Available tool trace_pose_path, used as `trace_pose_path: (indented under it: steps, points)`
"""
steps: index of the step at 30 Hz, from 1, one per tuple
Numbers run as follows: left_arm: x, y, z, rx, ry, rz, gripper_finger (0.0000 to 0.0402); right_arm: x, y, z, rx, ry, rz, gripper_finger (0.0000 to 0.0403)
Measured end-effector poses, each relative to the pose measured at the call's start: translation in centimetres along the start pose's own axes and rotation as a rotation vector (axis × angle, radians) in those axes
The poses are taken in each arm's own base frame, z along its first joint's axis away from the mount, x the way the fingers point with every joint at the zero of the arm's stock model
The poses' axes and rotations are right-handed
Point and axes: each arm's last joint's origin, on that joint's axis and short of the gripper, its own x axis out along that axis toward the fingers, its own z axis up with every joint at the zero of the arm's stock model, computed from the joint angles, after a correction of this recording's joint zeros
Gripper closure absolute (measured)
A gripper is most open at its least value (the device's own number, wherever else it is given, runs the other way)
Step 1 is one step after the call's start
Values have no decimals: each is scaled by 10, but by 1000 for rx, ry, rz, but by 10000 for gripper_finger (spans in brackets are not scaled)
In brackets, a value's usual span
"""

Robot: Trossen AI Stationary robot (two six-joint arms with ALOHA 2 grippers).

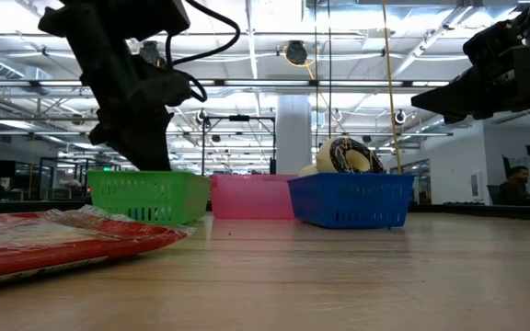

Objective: Pick & Place Food Item
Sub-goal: Put the black food coloring bottle into the green bin

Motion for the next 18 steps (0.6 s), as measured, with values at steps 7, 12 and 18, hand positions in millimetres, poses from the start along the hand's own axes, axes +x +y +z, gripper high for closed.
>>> trace_pose_path:
  steps: [7,12,18]
  points:
    - [2,4,4,-2,22,-11,343,0,0,0,0,0,0,399]
    - [2,6,6,-8,11,0,343,0,0,0,0,0,0,398]
    - [3,7,8,-17,7,6,343,0,0,0,0,0,0,399]
